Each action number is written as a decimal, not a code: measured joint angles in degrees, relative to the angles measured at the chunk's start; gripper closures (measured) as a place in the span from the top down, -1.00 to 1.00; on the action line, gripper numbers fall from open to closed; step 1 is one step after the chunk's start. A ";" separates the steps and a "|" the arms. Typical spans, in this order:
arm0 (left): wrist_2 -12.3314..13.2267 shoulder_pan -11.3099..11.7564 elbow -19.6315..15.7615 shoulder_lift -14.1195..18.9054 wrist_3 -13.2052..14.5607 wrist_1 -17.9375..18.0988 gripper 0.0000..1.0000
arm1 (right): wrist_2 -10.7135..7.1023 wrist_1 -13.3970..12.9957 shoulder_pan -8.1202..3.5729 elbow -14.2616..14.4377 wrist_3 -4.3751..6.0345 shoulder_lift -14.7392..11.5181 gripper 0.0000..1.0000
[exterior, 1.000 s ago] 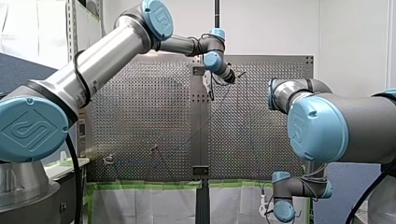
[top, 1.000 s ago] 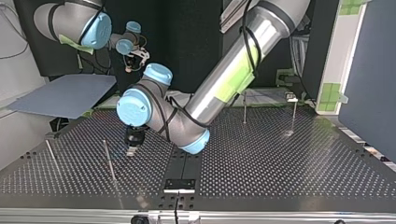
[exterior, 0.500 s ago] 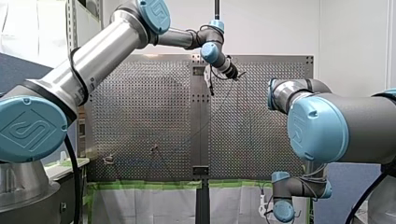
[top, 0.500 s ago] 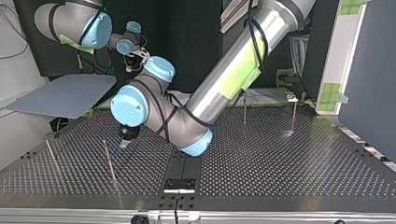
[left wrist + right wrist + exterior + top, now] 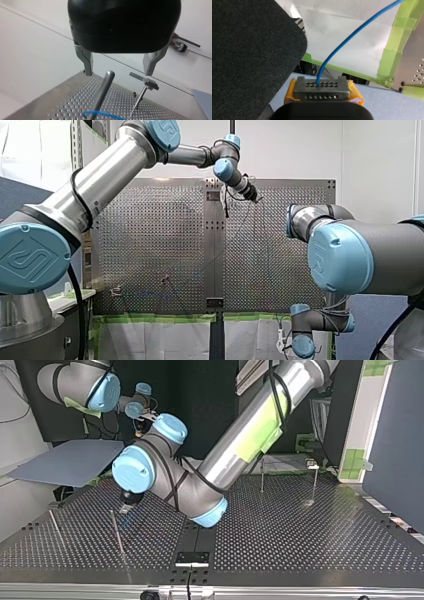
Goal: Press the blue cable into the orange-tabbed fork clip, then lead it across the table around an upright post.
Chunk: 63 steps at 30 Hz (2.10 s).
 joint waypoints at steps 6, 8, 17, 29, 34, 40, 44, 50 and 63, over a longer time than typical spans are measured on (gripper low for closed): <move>0.06 -0.28 -0.02 0.28 2.96 0.04 0.96 | 0.00 0.05 0.03 -0.01 0.00 -0.02 -1.00; 0.01 -0.29 -0.02 0.30 3.98 0.02 0.96 | 0.00 0.07 0.03 -0.02 0.00 -0.04 -1.00; -0.99 -0.31 -0.01 0.31 7.85 -0.09 0.96 | -0.04 0.05 0.03 -0.03 0.00 -0.07 -1.00; -5.27 -0.40 -0.01 0.34 5.75 -0.42 0.96 | -0.18 0.08 0.04 -0.02 0.00 -0.16 -1.00; -7.56 -0.54 -0.02 0.35 4.52 -0.75 0.96 | -0.23 0.06 0.03 -0.01 0.00 -0.17 -1.00; -10.59 -0.64 -0.02 0.35 4.25 -0.83 0.96 | -0.26 0.07 0.02 -0.01 0.00 -0.19 -1.00; -12.66 -0.71 -0.03 0.36 4.23 -0.88 0.96 | -0.26 0.07 0.03 -0.01 0.00 -0.23 -1.00; -14.00 -0.74 -0.03 0.36 4.22 -0.95 0.96 | -0.27 0.18 0.05 -0.03 0.00 -0.27 -1.00; -15.24 -1.17 -0.04 1.25 4.88 -1.74 0.96 | -0.27 0.29 0.13 -0.02 0.00 -0.34 -1.00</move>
